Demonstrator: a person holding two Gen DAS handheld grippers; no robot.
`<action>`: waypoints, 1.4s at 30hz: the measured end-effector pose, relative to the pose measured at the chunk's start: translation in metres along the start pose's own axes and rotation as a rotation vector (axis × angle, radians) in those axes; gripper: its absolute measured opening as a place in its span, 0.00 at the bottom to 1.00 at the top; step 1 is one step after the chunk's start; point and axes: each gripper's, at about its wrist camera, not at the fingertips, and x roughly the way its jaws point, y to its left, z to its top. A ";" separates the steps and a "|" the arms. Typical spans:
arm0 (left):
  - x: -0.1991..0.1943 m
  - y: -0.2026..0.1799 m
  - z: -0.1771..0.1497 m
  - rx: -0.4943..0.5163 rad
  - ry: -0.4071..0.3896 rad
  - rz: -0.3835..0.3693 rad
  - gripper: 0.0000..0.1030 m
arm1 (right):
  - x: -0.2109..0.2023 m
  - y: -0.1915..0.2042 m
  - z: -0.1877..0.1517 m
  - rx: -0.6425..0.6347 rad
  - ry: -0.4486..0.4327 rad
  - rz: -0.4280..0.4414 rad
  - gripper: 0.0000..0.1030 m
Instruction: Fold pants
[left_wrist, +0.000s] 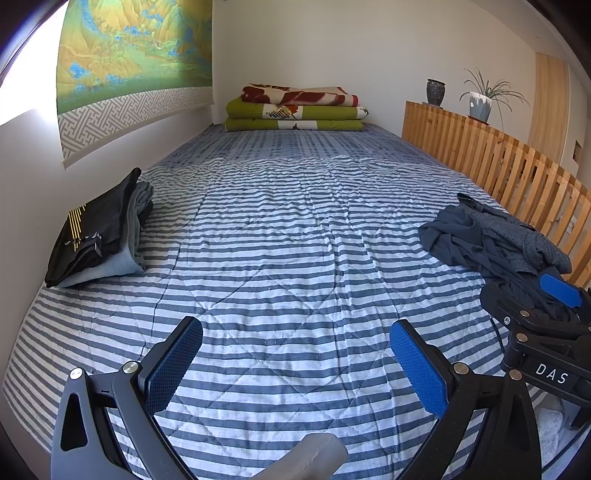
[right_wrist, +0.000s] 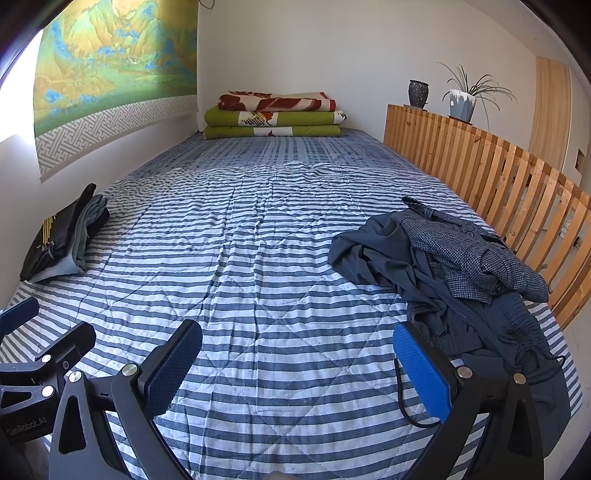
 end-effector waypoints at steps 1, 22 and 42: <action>0.000 0.000 0.000 0.000 -0.001 0.000 1.00 | 0.000 0.000 0.000 0.000 0.000 0.000 0.99; 0.009 -0.010 -0.002 0.015 0.020 0.004 1.00 | 0.003 -0.005 -0.002 0.000 0.006 -0.012 0.99; 0.057 -0.030 -0.017 0.046 0.099 -0.022 1.00 | 0.052 -0.100 -0.015 0.165 0.052 -0.120 0.99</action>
